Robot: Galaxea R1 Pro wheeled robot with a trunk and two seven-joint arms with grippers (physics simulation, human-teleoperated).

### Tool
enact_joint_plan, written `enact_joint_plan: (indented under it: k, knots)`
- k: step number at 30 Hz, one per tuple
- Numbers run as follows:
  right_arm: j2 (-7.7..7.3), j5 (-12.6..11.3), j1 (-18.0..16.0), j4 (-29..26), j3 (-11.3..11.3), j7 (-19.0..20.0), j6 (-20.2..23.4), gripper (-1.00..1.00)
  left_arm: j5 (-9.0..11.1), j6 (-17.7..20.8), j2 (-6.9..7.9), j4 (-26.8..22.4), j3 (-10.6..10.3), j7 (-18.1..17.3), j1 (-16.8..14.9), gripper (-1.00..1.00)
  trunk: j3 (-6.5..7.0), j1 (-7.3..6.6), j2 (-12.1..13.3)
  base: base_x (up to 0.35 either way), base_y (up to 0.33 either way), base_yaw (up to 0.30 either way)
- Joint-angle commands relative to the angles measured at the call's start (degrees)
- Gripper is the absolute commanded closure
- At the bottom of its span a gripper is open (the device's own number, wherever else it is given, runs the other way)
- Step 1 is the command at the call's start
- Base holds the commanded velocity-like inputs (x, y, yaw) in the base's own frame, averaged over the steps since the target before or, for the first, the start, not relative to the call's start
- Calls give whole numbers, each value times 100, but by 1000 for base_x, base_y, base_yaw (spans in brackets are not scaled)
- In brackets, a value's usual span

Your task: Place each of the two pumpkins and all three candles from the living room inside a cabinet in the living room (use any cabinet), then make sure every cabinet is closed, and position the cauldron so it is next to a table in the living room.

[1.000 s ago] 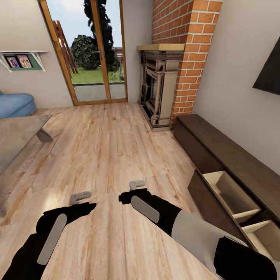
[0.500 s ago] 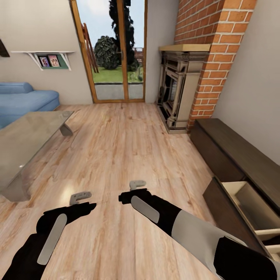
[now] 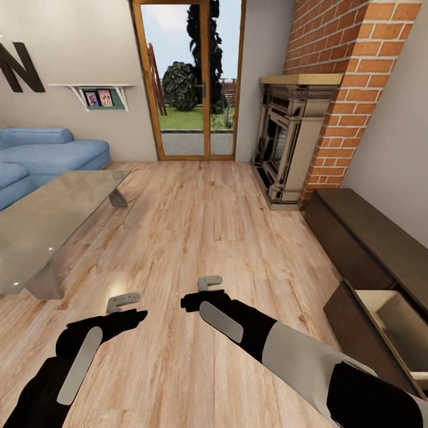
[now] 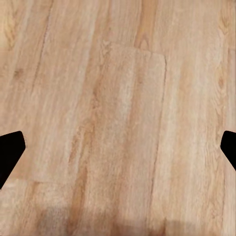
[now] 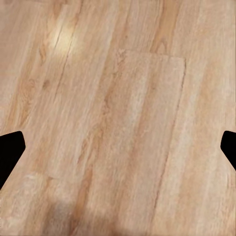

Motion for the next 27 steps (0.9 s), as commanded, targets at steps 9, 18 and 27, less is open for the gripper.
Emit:
enact_joint_plan:
  k: [9, 18, 27]
  knots:
    - [0, -31, -8, -5, 17, -40, 7, -100, 59, 20, 2, -6, -3, 51, -3, -100, 69, 0, -3, 0, 0, 138]
    - [0, -31, -8, -5, 17, -40, 7, -100, 59, 20, 2, -6, -3, 51, -3, -100, 144, 0, -3, -10, 0, 136]
    - [0, -31, -8, -5, 17, -41, 7, -100, 59, 20, 2, -6, -3, 51, -3, -100, 220, 0, -3, -62, 0, 136]
